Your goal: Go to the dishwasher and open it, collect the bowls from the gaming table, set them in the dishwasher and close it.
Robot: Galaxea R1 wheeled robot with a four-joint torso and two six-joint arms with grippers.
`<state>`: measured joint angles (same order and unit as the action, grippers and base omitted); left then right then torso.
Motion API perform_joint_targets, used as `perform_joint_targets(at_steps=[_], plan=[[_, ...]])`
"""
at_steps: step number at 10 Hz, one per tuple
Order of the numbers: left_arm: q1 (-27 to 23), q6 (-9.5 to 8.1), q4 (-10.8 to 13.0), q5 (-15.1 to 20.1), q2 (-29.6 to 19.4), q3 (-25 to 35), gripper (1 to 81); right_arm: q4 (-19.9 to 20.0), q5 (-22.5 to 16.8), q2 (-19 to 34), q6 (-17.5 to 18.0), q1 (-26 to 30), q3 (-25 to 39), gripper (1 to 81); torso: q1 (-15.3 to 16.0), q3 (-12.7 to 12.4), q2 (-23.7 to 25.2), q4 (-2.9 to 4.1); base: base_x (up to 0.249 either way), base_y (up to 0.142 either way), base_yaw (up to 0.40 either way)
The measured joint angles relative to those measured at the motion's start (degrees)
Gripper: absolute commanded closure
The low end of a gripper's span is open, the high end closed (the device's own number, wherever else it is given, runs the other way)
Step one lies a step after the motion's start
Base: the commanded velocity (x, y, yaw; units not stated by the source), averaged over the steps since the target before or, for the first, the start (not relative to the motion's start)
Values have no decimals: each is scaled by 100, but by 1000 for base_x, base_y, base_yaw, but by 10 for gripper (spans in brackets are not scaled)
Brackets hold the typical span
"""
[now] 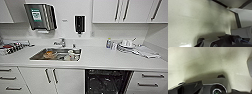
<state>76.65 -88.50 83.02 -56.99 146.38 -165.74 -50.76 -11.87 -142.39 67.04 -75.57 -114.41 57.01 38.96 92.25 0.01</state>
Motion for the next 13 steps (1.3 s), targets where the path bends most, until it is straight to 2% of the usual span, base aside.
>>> perform_joint_targets(at_steps=[1,2,3,5,6,8,13], plan=[[239,28,-52,96,489,-335,10,-95,66,-221,-61,-117,-423,10,0,-2,0,0,0,0,0],[521,133,-66,339,883,-540,10,-155,265,-367,-107,-290,-753,10,0,-2,0,0,0,0,0],[752,174,-91,738,1182,-702,10,-196,579,-450,-128,-434,-1023,10,-2,-2,2,0,0,0,0],[981,304,-267,1601,1593,-789,10,-317,1531,-568,-172,-555,-1462,10,-2,-4,2,0,0,0,0],[1041,372,-334,1885,1764,-805,10,-382,1730,-688,-196,-605,-1627,10,-2,-4,2,0,0,0,0],[1104,577,-422,2122,2013,-809,10,-464,1821,-872,-213,-784,-1859,10,-2,-6,2,0,0,0,0],[1135,590,-446,2158,2026,-827,10,-519,1829,-1057,-212,-792,-2052,10,-2,-9,4,0,0,0,0]])
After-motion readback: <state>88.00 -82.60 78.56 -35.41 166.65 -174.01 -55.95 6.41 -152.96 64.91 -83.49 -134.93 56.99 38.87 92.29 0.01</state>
